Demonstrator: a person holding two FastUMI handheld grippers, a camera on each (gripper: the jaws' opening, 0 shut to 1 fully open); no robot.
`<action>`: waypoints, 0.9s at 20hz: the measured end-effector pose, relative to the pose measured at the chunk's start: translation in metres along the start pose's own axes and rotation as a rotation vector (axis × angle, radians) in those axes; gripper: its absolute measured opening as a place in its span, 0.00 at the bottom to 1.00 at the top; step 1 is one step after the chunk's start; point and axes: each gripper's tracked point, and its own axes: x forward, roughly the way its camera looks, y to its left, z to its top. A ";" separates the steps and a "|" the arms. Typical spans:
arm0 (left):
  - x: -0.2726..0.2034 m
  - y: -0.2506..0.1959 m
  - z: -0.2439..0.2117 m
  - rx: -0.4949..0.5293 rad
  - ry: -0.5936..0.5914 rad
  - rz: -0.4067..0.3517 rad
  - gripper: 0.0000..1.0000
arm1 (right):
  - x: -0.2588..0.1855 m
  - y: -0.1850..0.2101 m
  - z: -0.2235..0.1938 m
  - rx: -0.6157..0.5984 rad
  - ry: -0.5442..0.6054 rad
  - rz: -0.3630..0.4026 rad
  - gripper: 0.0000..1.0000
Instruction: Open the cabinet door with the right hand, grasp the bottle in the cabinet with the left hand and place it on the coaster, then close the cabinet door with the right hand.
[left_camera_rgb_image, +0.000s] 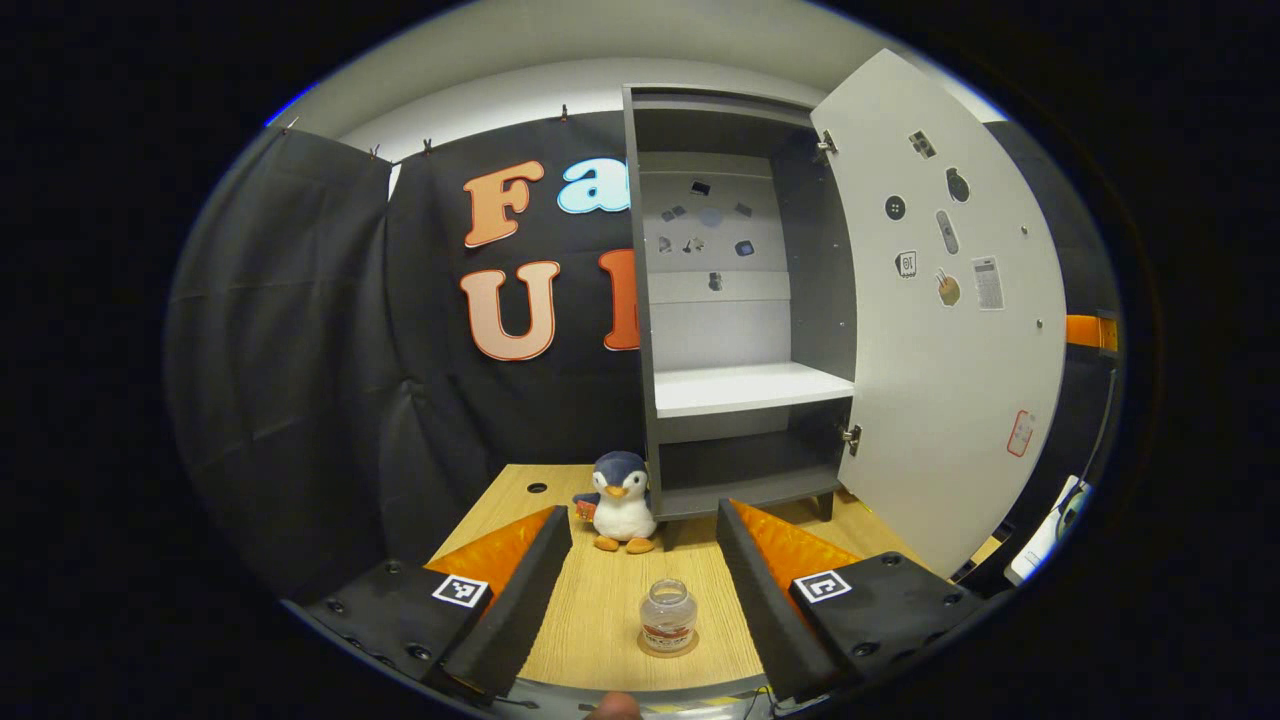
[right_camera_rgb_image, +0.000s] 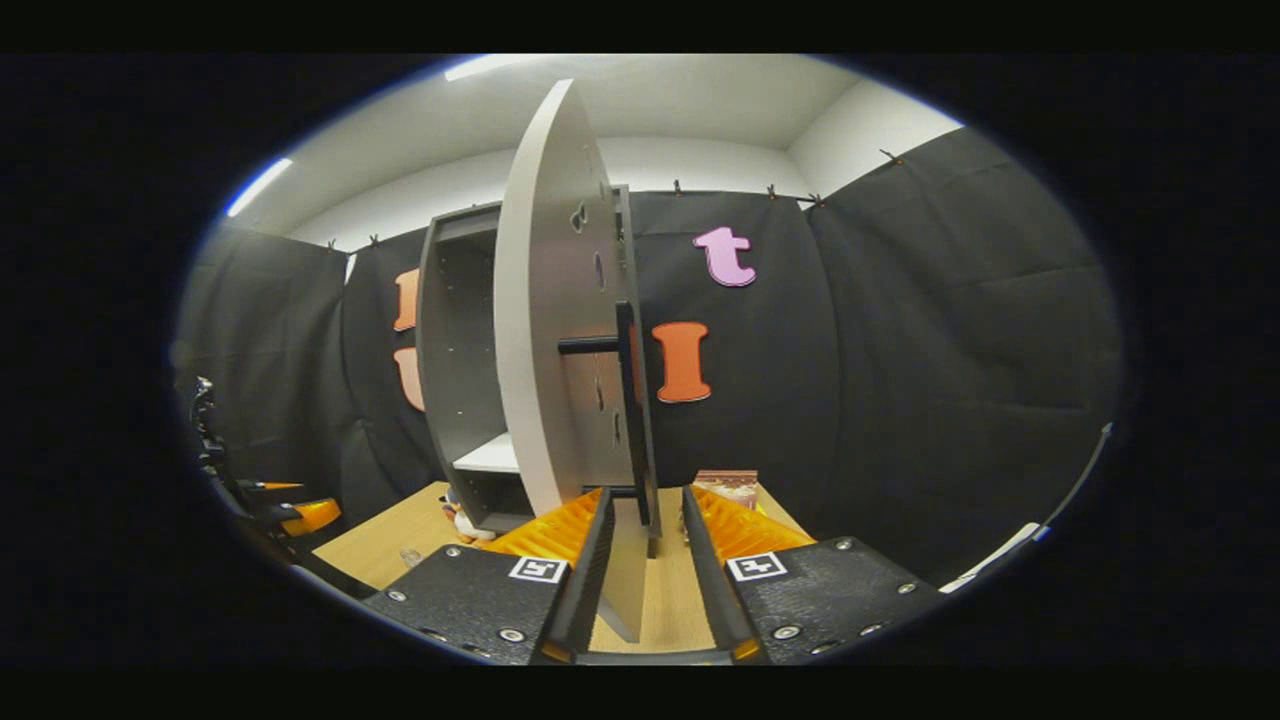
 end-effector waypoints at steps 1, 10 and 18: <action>0.001 0.004 -0.001 -0.003 0.000 0.004 0.95 | 0.000 0.007 0.000 -0.001 0.001 0.009 0.44; 0.016 0.050 -0.010 -0.018 0.014 0.051 0.95 | 0.018 0.094 -0.008 0.003 0.014 0.130 0.44; 0.034 0.111 -0.019 -0.036 0.035 0.118 0.95 | 0.068 0.178 -0.014 0.044 0.022 0.257 0.48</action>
